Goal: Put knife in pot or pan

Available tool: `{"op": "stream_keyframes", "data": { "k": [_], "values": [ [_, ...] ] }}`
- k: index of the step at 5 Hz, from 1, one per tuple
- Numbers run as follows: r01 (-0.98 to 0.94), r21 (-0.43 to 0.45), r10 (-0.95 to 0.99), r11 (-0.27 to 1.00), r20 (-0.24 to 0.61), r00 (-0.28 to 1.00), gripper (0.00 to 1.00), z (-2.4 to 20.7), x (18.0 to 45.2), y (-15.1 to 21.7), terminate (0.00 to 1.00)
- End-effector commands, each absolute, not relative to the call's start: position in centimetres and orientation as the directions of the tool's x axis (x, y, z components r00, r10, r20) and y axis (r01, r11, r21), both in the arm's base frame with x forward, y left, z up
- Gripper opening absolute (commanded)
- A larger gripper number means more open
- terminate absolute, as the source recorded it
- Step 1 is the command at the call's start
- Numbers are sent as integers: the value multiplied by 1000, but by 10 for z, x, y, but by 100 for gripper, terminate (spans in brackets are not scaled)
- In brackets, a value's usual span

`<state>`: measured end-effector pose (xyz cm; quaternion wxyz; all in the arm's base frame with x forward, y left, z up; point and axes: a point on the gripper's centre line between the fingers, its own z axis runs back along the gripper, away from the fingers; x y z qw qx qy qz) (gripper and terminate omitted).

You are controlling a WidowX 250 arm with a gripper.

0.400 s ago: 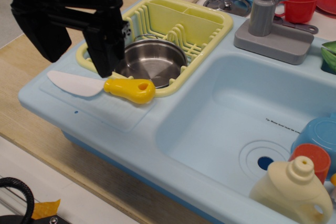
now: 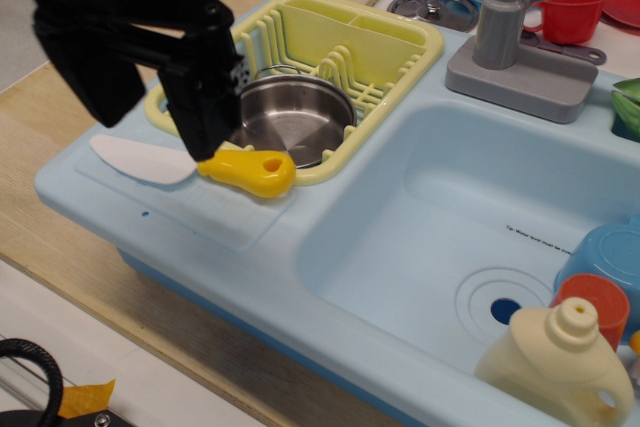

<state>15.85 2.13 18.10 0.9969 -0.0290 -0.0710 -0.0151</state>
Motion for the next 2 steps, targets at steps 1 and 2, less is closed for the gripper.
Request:
{"op": "stream_keyframes", "data": {
  "k": [1, 2],
  "values": [
    [370, -53, -357, 928, 165, 919, 100, 183, 172, 27, 0],
    [504, -4, -497, 864, 166, 852, 100, 176, 188, 20, 0]
  ]
}}
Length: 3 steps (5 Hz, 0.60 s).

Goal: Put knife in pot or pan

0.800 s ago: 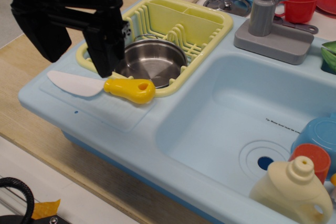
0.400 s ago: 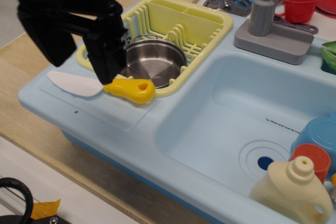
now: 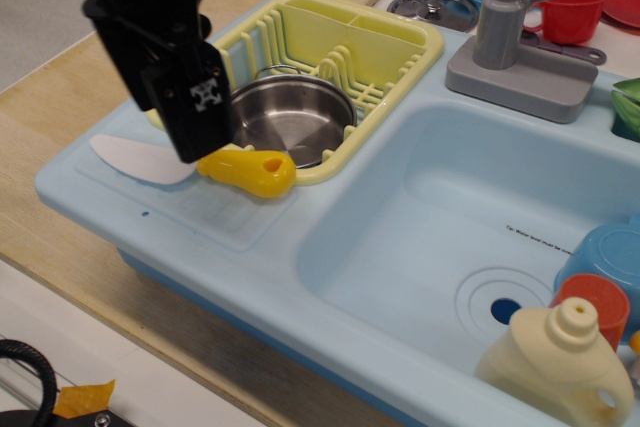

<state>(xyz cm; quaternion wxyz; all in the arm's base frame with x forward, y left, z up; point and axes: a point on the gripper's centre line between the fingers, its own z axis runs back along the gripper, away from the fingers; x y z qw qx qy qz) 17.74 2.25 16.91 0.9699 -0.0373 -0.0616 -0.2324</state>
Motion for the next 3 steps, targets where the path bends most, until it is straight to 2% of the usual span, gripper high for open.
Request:
{"op": "stream_keyframes", "data": {
  "k": [1, 3],
  "values": [
    [586, 27, -578, 810, 203, 790, 100, 163, 196, 16, 0],
    [641, 82, -638, 763, 250, 728, 100, 151, 205, 16, 0]
  ]
}}
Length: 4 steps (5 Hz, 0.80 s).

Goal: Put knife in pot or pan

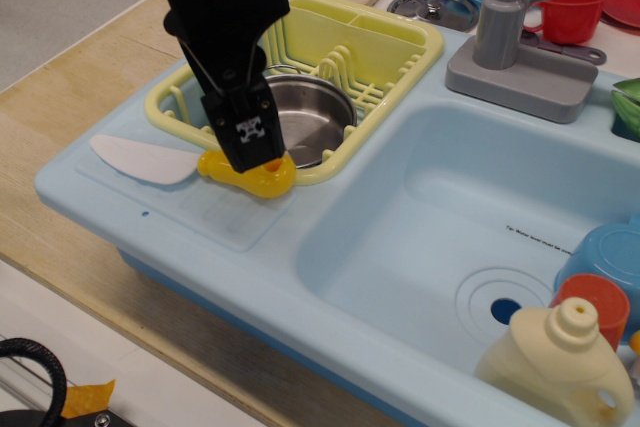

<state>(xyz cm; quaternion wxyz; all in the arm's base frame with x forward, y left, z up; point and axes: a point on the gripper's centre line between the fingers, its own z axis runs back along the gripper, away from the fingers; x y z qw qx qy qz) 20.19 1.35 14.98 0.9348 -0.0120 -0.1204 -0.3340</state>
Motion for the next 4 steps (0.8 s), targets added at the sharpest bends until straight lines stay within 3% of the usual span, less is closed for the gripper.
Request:
{"op": "stream_keyframes", "data": {
  "k": [1, 4],
  "values": [
    [679, 84, -674, 729, 258, 692, 100, 144, 215, 21, 0],
    [707, 32, -688, 707, 267, 675, 100, 130, 212, 21, 0]
  ]
}}
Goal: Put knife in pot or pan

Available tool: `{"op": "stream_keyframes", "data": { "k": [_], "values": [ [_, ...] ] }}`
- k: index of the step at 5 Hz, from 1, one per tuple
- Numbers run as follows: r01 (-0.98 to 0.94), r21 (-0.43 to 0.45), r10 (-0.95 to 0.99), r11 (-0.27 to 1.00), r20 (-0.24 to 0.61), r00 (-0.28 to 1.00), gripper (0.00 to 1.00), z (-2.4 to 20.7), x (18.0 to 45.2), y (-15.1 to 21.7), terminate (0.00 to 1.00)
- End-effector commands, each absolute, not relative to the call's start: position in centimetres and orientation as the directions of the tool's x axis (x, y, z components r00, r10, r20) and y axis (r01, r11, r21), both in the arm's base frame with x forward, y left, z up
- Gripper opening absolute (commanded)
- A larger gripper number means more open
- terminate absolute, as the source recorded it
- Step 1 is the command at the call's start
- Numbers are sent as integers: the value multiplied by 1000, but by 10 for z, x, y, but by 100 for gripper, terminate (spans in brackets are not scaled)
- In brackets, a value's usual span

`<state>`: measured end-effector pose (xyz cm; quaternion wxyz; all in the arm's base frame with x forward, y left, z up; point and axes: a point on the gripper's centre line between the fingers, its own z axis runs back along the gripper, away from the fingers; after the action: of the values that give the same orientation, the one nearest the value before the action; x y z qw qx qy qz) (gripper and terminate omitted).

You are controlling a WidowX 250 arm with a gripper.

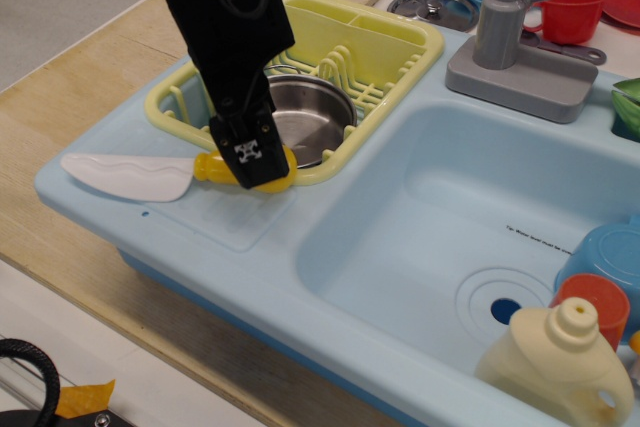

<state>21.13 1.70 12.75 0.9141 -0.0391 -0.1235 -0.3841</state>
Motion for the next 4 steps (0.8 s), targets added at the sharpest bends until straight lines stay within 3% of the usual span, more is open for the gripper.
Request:
{"op": "stream_keyframes", "data": {
  "k": [1, 3, 4],
  "values": [
    [700, 44, -686, 713, 253, 683, 100, 136, 210, 20, 0],
    [685, -3, -660, 729, 266, 703, 100, 122, 212, 22, 0],
    [683, -36, -654, 729, 258, 711, 0, 115, 214, 23, 0]
  ]
}}
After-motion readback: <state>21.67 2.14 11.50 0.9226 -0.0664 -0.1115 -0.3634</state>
